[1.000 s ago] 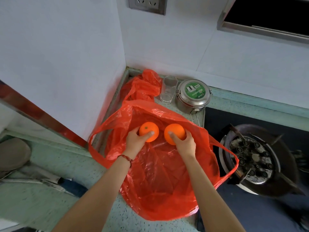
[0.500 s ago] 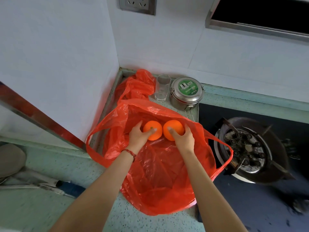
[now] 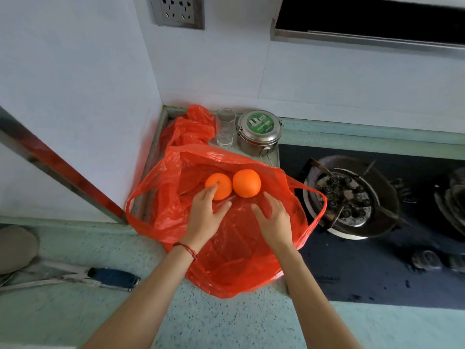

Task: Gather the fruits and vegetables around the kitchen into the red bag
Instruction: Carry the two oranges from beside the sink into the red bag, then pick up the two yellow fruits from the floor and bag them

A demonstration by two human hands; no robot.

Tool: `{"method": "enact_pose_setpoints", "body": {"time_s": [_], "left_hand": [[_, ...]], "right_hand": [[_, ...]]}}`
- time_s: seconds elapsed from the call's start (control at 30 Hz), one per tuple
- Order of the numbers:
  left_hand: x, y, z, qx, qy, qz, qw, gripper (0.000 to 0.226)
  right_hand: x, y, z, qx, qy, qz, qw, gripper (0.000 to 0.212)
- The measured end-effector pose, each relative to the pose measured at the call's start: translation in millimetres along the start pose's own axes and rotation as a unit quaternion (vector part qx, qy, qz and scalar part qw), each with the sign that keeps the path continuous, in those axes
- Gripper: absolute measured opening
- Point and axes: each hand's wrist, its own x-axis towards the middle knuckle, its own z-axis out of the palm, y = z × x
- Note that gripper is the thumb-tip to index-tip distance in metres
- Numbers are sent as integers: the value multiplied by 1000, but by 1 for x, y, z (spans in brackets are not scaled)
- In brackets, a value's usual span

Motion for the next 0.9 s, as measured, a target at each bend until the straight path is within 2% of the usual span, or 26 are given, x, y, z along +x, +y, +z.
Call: {"method": "enact_pose_setpoints", "body": {"time_s": [0.13, 0.27, 0.63, 0.8, 0.9], "left_hand": [[-25, 10, 9, 85, -21, 79, 993, 63], [-44, 24, 26, 159, -47, 127, 978, 70], [-99, 110, 99, 223, -137, 255, 931, 66], [-128, 152, 136, 262, -170, 320, 895, 63], [-145, 174, 157, 282, -188, 354, 872, 63]], "right_hand": [[-25, 23, -17, -168, -2, -70, 983, 54], [-50, 51, -42, -244, 33, -74, 966, 54], [-126, 126, -142, -287, 161, 18, 944, 51], [-173, 160, -187, -282, 175, 83, 940, 54], [-204, 177, -210, -307, 213, 116, 920, 48]]}}
